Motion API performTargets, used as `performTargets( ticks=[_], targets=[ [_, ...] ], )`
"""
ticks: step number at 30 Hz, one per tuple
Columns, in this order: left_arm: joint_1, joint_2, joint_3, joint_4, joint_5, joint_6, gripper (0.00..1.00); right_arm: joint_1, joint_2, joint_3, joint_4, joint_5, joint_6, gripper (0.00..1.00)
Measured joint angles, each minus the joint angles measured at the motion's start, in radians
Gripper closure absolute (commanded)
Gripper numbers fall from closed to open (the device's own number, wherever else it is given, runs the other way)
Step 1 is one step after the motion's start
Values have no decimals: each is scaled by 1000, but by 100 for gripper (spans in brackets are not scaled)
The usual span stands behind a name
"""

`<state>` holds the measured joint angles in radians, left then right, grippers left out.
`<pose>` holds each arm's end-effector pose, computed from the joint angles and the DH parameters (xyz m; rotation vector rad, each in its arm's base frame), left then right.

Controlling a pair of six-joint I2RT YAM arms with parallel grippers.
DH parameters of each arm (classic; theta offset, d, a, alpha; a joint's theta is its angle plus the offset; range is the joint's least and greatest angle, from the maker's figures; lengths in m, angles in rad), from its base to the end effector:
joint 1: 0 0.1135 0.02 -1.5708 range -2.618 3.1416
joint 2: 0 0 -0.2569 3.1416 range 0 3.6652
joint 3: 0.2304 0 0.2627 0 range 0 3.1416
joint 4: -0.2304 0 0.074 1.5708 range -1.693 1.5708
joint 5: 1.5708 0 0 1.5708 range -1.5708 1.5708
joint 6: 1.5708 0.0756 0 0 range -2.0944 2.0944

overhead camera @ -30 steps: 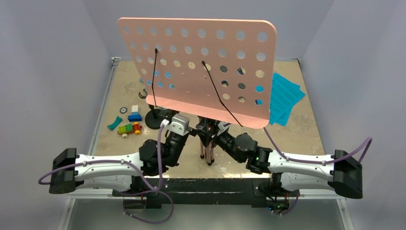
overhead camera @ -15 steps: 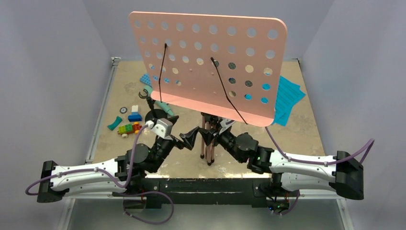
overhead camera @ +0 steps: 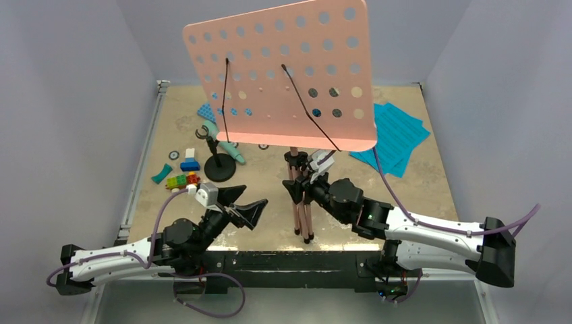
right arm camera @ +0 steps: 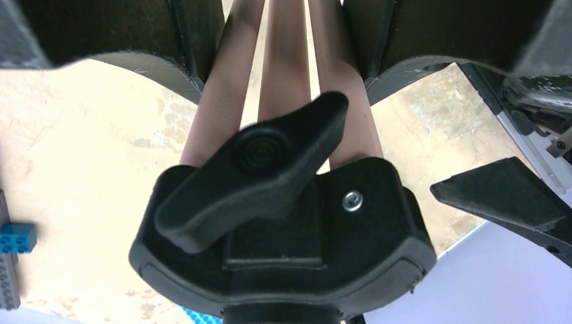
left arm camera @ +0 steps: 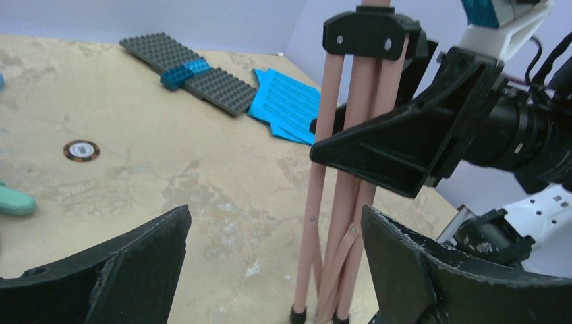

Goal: Pack up the instrument practice props

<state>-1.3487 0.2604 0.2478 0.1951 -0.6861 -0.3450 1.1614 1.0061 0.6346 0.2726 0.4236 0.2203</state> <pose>0.0816 -0.1441 0.2605 0.1440 1.4880 -0.9116 0.1419 0.2489 0.2795 -0.4690 1.6422 0.6896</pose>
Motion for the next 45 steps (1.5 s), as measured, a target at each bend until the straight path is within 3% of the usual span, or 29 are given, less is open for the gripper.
performTargets(
  ticks=[5,12,24,36,45],
  targets=[
    [0,2,-56,8,34,-45,0,-7,-22,0,-74,-20,32,100],
    [0,157,-57,77,70,-83,0,-18,-26,-1,-164,-60,55,100],
    [0,396,-67,308,41,-4,0,-9,-14,-22,-246,-132,76,100],
    [0,359,-67,342,-3,14,0,-11,-55,-26,-259,-127,116,100],
    [0,391,-67,371,-25,-3,0,-11,-178,-133,-260,-127,163,100]
  ],
)
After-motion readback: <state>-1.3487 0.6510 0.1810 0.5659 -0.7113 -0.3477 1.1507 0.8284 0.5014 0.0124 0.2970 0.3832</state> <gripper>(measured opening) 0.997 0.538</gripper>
